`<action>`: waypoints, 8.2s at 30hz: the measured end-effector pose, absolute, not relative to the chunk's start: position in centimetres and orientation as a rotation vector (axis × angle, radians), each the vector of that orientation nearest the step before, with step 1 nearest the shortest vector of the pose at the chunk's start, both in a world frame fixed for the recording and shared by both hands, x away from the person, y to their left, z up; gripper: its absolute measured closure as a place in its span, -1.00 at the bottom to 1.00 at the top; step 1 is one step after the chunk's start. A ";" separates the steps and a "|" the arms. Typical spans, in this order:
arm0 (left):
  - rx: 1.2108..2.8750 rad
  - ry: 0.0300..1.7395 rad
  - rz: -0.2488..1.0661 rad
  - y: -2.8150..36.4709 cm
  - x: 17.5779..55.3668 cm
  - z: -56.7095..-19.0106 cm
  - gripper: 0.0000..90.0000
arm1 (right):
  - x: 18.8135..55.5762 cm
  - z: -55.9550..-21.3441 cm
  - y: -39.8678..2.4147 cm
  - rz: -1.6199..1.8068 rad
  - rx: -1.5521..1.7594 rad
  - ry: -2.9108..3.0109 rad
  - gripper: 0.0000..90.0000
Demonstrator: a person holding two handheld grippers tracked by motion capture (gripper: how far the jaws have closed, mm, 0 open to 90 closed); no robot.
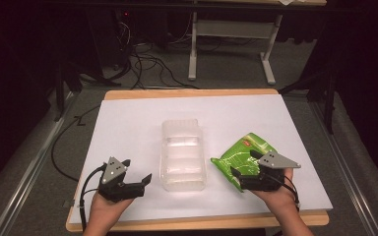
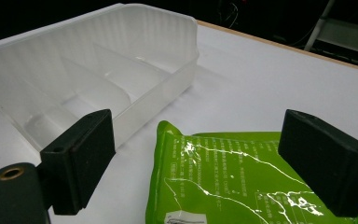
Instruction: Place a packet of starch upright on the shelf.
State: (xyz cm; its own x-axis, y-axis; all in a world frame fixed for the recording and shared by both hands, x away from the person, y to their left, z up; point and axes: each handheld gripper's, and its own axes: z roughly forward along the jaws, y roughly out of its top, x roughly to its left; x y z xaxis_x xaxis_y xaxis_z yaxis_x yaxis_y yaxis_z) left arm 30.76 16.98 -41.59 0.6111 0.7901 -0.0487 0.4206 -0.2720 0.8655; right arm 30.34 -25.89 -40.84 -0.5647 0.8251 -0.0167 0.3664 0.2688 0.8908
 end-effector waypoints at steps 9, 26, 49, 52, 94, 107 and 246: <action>1.921 0.973 0.501 17.0 30.8 -41.8 -0.68 | 30.4 -41.0 -25.9 1.243 1.057 2.089 -0.67; 1.953 0.969 0.492 17.1 31.0 -42.3 -0.67 | 32.8 -41.7 -28.3 1.233 1.175 2.078 -0.58; 1.970 0.975 0.461 17.1 31.3 -42.7 -0.65 | 35.7 -44.6 -36.3 1.079 1.530 1.942 -0.37; 1.972 0.974 0.458 17.0 31.3 -42.8 -0.65 | 36.1 -45.6 -37.2 1.064 1.604 1.935 -0.34; 2.006 0.947 0.432 16.4 31.1 -43.0 -0.63 | 34.8 -43.7 -35.5 1.441 1.510 1.972 0.84; 1.995 0.949 0.437 16.6 31.1 -42.8 -0.63 | 32.8 -40.5 -33.0 1.495 1.310 1.948 0.92; 1.905 1.003 0.478 17.8 31.2 -43.0 -0.61 | 35.4 -33.9 -25.3 1.686 0.903 2.007 0.89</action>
State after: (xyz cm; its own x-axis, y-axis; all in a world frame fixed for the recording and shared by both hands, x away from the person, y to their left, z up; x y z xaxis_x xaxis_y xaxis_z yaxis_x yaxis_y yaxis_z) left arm 31.22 17.80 -43.03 0.5958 0.8003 -0.0675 0.4510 -0.2638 0.8526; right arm 35.44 -25.34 -33.89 -0.7274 0.6754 0.1216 0.2366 0.0804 0.9683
